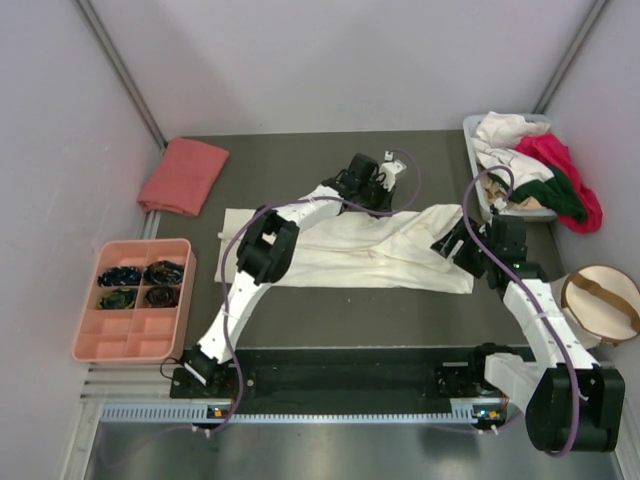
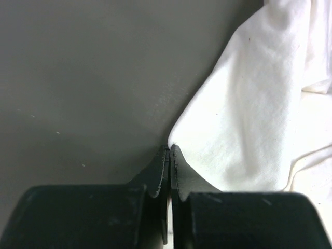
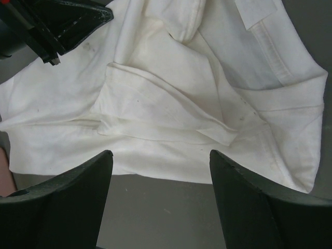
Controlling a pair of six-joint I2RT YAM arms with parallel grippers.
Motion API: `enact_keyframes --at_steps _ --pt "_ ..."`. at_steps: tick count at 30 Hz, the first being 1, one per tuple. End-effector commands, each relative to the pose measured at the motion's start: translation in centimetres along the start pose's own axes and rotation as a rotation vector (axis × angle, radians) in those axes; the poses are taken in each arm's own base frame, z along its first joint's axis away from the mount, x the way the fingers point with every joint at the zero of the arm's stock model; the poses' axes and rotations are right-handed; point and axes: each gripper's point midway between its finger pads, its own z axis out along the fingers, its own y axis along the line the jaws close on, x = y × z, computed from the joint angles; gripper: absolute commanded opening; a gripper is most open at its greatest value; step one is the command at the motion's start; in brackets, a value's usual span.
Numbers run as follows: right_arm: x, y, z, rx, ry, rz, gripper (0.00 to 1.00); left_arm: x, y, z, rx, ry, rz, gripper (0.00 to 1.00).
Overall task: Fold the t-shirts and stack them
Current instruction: Rotate the tshirt 90 degrees
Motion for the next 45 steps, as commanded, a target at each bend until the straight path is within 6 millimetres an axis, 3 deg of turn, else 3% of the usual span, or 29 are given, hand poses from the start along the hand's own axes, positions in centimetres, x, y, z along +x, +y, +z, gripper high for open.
enact_keyframes --at_steps 1,6,7,9,10,15,19,21,25,26,29,30,32,34,36,37,39,40,42,45 --pt "-0.4 0.7 -0.3 -0.026 -0.023 -0.017 0.75 2.4 2.6 1.3 -0.08 0.037 -0.133 0.0" --pt "-0.1 0.7 -0.3 -0.031 -0.012 -0.012 0.75 -0.5 5.7 1.0 -0.165 -0.069 -0.261 0.0" --pt "0.0 0.8 -0.3 -0.033 -0.009 -0.01 0.75 -0.8 7.6 0.4 -0.22 -0.092 -0.299 0.0" --pt "-0.1 0.9 -0.3 -0.04 -0.011 -0.01 0.75 -1.1 9.1 -0.1 -0.248 -0.129 -0.393 0.0" --pt "-0.2 1.1 -0.3 -0.043 -0.013 -0.011 0.75 -1.4 11.1 -0.9 -0.294 -0.16 -0.429 0.0" --pt "-0.3 1.2 -0.4 -0.048 -0.011 -0.01 0.75 -1.1 17.3 -4.1 -0.463 -0.242 -0.596 0.0" --pt "0.2 1.1 0.1 -0.062 -0.006 0.019 0.75 -0.3 23.3 -8.0 -0.609 -0.323 -0.729 0.0" --pt "0.6 1.2 0.4 -0.074 0.002 0.053 0.75 0.3 25.3 -9.6 -0.677 -0.355 -0.801 0.0" --pt "2.9 3.4 1.9 -0.136 0.043 0.042 0.75 1.8 29.0 -13.0 -0.784 -0.371 -0.867 0.0" --pt "4.3 4.1 2.7 -0.13 0.082 0.037 0.75 1.9 29.4 -13.6 -0.8 -0.371 -0.873 0.0" --pt "5.3 6.7 4.0 -0.165 0.098 0.028 0.75 2.7 30.7 -15.3 -0.851 -0.366 -0.891 0.0" --pt "7.1 7.9 4.7 -0.181 0.149 0.005 0.75 3.4 31.2 -16.0 -0.874 -0.356 -0.903 0.0" --pt "7.5 10.6 5.6 -0.245 0.151 0.012 0.75 3.9 31.8 -17.1 -0.914 -0.35 -0.91 0.0" --pt "9.9 12.7 6.9 -0.269 0.22 -0.006 0.75 5.2 32.6 -18.4 -0.955 -0.338 -0.93 0.0" --pt "10.3 15.3 7.8 -0.315 0.233 -0.01 0.75 5.6 33.3 -19.8 -0.978 -0.343 -0.943 0.0" --pt "12.5 15.5 8.7 -0.303 0.284 -0.028 0.75 6.0 33.4 -20.2 -0.988 -0.332 -0.949 0.0" --pt "12.9 17.7 9.5 -0.335 0.287 -0.039 0.75 6.4 33.8 -21.0 -0.996 -0.327 -0.955 0.0" --pt "14.3 17.5 10.5 -0.316 0.32 -0.044 0.75 6.9 33.8 -21.0 -0.997 -0.317 -0.959 0.0" --pt "14.4 18.8 11.5 -0.336 0.322 -0.034 0.75 6.8 34.0 -21.7 -1.002 -0.321 -0.949 0.0" --pt "14.9 19.3 13.5 -0.322 0.337 -0.018 0.75 7.2 34.0 -21.8 -1.001 -0.312 -0.946 0.0"
